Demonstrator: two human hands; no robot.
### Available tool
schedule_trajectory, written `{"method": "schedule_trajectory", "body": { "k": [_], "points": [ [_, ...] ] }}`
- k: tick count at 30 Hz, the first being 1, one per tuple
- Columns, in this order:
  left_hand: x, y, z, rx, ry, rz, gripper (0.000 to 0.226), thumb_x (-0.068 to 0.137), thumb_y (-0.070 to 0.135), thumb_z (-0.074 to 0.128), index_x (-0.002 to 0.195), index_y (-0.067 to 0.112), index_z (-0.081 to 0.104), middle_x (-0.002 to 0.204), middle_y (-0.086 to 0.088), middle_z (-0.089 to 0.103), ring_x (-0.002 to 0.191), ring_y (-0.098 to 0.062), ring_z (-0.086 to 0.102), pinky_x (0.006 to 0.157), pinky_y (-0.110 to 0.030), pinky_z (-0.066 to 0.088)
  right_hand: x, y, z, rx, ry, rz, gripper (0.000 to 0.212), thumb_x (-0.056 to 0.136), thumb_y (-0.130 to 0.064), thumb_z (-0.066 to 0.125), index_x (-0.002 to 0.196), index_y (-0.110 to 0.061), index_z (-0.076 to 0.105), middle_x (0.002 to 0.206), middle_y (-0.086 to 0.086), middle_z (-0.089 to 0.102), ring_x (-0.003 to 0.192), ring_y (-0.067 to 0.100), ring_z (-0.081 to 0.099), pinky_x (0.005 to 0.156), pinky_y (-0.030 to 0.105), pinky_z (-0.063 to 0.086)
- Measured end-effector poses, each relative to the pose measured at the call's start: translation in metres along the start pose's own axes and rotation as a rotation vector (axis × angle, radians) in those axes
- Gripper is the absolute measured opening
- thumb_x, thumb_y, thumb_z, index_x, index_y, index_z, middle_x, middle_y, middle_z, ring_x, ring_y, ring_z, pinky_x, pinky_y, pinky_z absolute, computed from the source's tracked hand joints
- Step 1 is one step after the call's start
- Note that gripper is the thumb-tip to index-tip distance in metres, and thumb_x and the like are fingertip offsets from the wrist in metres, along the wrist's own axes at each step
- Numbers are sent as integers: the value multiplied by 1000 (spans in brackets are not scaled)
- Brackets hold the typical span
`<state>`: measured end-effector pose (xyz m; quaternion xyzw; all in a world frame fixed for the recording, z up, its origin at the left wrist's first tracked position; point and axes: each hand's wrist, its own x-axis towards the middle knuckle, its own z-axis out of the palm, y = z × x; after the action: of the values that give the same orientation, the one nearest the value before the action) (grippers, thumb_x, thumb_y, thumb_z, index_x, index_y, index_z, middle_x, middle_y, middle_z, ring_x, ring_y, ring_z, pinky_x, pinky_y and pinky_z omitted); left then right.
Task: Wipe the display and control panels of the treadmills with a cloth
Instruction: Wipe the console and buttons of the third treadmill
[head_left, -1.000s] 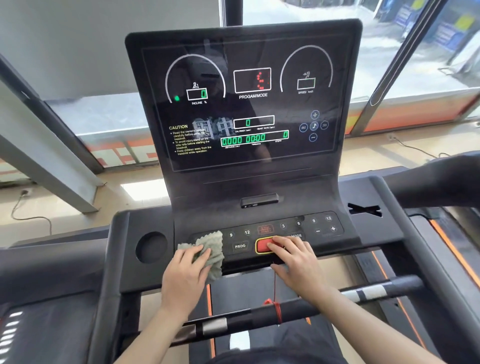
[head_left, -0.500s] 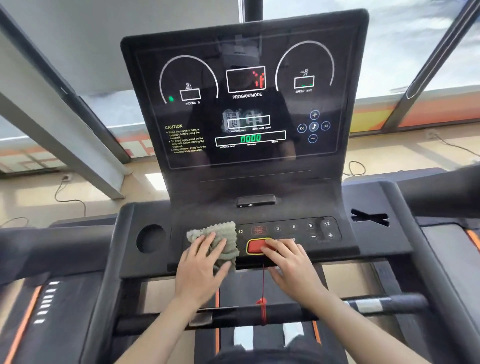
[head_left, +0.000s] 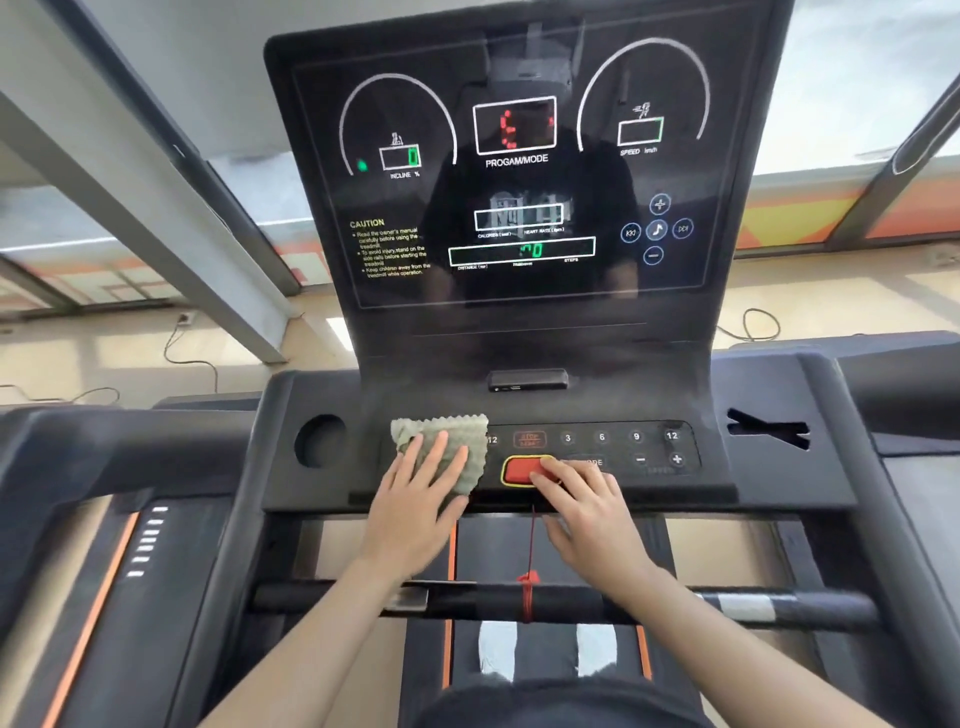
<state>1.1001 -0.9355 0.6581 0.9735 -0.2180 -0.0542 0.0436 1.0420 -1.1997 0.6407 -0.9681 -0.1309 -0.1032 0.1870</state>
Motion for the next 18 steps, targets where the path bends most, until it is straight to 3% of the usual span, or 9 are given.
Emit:
{"method": "schedule_trajectory", "body": {
  "k": [4,9,13,16,18],
  "points": [
    [-32,-11,9,-57,76,-75,57,104,54,27,155,31,39,165,4,31,154,-24,25,120,-43,34,-1,0,0,4,2,-11,49,78,-17,68,127,-16,64,136,3,58,116,29,54,87,41,46],
    [4,-4,4,-140,146,-240,55,104,42,30,146,17,54,157,-6,45,143,-32,43,110,-47,46,-1,2,-2,10,-3,-23,50,78,-14,67,128,-16,64,138,2,57,117,28,52,88,40,45],
    [17,29,9,-208,267,-182,46,103,33,39,134,13,66,145,-6,59,130,-29,53,103,-42,51,-1,3,-4,38,-13,-16,54,74,-11,70,128,-16,63,138,2,56,117,27,51,87,40,45],
    [1,52,19,-267,392,-84,30,98,20,57,120,9,74,126,-4,70,110,-24,58,92,-38,56,0,4,-5,64,-22,-20,54,73,-10,72,126,-16,64,138,2,57,118,27,50,87,41,45],
    [-13,68,24,-351,391,-81,22,91,11,70,113,10,77,113,0,71,99,-22,60,85,-37,56,1,3,-8,96,-14,-19,55,72,-11,74,125,-18,65,136,1,58,117,27,51,87,41,45]
  ]
}}
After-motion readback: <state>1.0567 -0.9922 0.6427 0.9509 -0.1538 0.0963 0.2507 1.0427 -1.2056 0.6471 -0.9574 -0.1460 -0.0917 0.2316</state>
